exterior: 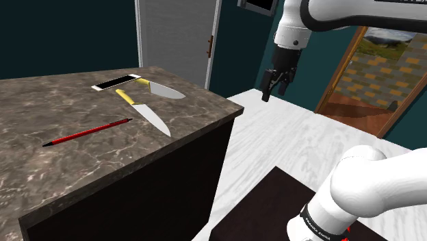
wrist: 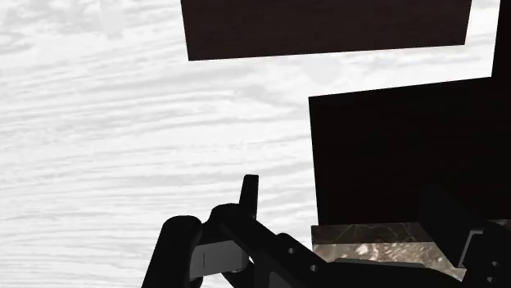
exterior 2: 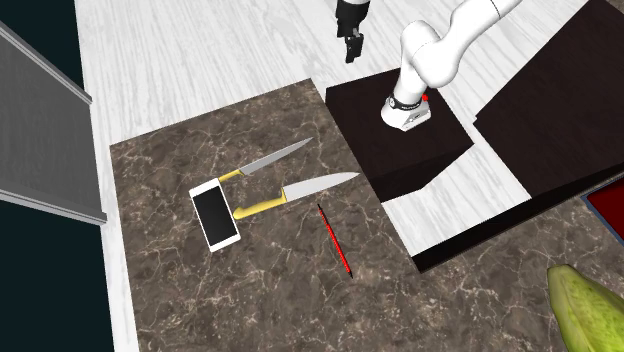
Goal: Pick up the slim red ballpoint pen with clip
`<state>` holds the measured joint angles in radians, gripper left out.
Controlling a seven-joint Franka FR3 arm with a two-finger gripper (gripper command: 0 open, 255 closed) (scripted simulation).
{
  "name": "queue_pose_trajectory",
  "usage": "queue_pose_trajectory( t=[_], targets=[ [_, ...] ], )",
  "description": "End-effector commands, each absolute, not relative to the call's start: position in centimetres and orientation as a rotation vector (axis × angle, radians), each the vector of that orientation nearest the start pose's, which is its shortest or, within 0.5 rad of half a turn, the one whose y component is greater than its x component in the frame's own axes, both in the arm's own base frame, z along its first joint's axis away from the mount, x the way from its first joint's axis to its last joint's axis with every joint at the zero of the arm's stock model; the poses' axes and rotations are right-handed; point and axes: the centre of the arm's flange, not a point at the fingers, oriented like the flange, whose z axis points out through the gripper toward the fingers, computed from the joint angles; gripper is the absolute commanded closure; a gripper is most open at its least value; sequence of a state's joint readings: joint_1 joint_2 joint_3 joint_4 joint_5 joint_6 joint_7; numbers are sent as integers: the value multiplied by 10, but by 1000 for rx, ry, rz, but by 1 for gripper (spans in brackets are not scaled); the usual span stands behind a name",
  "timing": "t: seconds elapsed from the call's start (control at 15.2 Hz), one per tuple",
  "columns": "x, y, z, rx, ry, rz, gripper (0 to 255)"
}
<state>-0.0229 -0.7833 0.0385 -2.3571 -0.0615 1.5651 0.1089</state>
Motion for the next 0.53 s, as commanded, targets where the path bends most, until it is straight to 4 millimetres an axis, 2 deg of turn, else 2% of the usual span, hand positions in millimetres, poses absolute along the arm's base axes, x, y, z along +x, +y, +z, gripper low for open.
queue_pose_trajectory(
  t=[0.0, 0.46],
  targets=[
    [307, 2, 589, -3226, 169, 7, 0],
    [302, 92, 581, -3173, 584, 5, 0]
  ],
)
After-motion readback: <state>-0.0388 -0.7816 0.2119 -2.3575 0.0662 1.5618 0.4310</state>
